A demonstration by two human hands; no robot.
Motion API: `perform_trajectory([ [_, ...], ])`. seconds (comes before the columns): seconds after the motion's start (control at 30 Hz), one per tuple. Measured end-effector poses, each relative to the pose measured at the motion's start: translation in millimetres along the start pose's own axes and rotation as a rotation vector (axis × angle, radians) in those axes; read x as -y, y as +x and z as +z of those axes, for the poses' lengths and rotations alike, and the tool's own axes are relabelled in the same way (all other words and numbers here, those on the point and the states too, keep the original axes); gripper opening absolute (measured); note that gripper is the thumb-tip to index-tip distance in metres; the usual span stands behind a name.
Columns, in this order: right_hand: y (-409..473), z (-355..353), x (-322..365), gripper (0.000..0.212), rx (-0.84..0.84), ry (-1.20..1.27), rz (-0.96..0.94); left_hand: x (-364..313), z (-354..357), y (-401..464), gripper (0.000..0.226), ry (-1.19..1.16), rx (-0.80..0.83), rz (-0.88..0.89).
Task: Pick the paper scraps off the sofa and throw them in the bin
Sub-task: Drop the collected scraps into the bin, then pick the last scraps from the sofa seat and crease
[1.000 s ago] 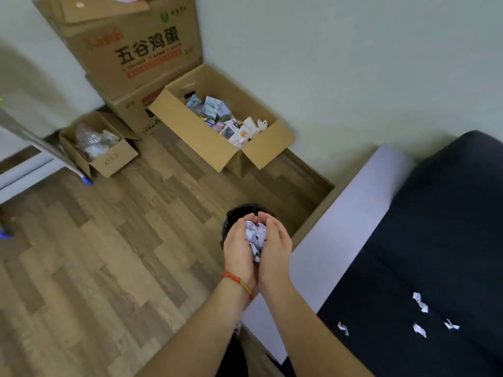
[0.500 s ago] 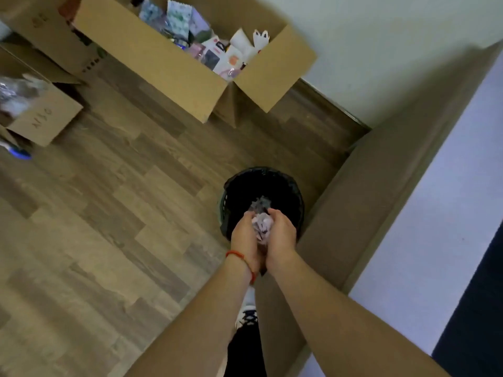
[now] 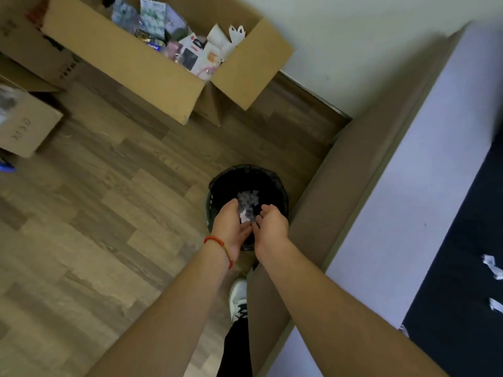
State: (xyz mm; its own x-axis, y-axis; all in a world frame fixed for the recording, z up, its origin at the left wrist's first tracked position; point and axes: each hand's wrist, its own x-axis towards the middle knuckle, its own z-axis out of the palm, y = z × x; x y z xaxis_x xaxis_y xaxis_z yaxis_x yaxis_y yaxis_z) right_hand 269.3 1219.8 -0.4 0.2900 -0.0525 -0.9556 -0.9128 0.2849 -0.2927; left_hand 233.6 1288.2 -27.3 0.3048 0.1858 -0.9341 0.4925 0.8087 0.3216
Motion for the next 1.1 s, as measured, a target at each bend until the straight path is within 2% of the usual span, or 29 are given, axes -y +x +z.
perform_trajectory([
  [0.17, -32, -14, 22, 0.031, 0.106, 0.026, -0.023, -4, 22, -42, 0.050, 0.080, 0.055, 0.116],
  [0.27, -56, -32, 40, 0.032, 0.226, -0.011, -0.113, -1, 42, -78, 0.042, 0.114, 0.091, 0.242],
  [0.33, -78, -46, 55, 0.025, 0.318, -0.033, -0.191, 1, 55, -107, 0.030, 0.105, 0.116, 0.335],
  [0.5, -133, -120, 105, 0.026, 0.501, -0.017, -0.430, 21, 98, -184, 0.030, 0.126, 0.248, 0.567],
  [0.6, -164, -179, 139, 0.032, 0.545, -0.073, -0.550, 42, 130, -219, 0.031, 0.176, 0.396, 0.614],
  [0.67, -175, -217, 156, 0.033, 0.526, -0.104, -0.654, 59, 151, -235, 0.031, 0.252, 0.461, 0.637],
  [0.8, -177, -290, 177, 0.032, 0.420, -0.075, -0.789, 99, 189, -251, 0.023, 0.475, 0.469, 0.700],
  [0.93, -160, -361, 182, 0.028, 0.280, -0.030, -0.817, 149, 217, -250, 0.017, 0.711, 0.471, 0.703],
  [1.1, -128, -440, 169, 0.026, 0.146, -0.015, -0.796, 215, 233, -230, 0.016, 0.863, 0.489, 0.626],
])
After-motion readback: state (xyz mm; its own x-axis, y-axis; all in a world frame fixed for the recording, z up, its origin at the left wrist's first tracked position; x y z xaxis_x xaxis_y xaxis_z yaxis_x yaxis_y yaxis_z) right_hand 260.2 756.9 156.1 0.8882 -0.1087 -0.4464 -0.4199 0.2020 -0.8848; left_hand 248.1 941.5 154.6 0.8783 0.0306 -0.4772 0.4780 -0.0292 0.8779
